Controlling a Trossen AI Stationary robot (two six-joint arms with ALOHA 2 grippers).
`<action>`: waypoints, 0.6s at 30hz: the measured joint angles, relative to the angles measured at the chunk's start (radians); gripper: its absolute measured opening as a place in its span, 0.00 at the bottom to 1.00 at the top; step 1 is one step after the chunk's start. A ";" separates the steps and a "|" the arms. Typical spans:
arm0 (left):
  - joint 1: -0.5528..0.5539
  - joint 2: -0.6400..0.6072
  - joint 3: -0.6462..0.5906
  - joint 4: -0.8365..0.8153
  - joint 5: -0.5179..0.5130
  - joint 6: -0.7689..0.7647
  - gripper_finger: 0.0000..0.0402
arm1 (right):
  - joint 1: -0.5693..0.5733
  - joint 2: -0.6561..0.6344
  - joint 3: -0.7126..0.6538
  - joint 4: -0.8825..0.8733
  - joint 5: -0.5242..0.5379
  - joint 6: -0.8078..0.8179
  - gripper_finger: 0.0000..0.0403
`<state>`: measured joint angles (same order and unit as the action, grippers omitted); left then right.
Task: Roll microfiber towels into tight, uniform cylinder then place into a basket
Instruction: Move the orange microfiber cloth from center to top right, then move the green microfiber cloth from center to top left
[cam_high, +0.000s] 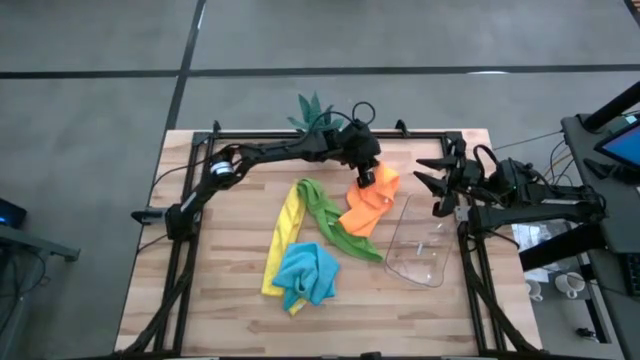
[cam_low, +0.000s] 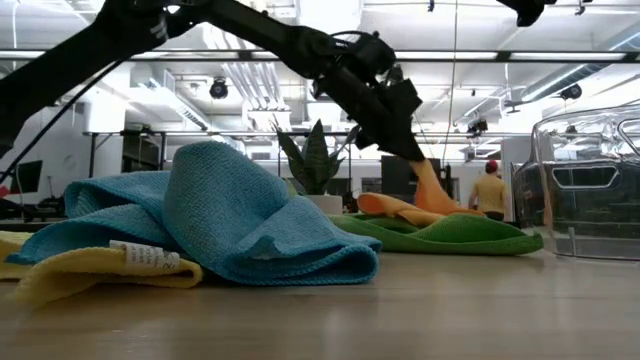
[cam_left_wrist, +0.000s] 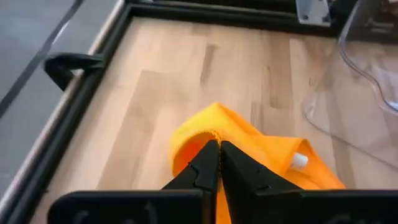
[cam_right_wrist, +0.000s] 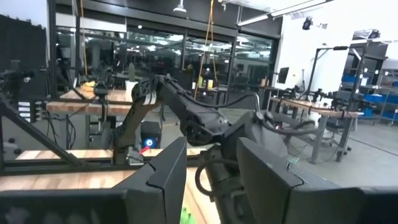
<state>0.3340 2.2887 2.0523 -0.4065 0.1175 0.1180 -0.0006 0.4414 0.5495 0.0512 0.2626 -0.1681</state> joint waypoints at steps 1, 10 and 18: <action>0.000 0.001 0.000 -0.009 0.000 0.002 0.04 | 0.000 0.000 0.000 0.000 0.000 0.000 0.34; -0.010 -0.102 0.011 -0.214 -0.004 0.078 0.37 | 0.000 0.000 0.000 0.004 0.000 0.000 0.34; -0.010 -0.364 -0.079 -0.550 -0.005 0.125 0.51 | 0.000 0.000 0.000 0.004 0.000 0.002 0.33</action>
<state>0.3242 1.9248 1.9731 -0.9564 0.1129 0.2425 -0.0002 0.4416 0.5495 0.0556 0.2626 -0.1658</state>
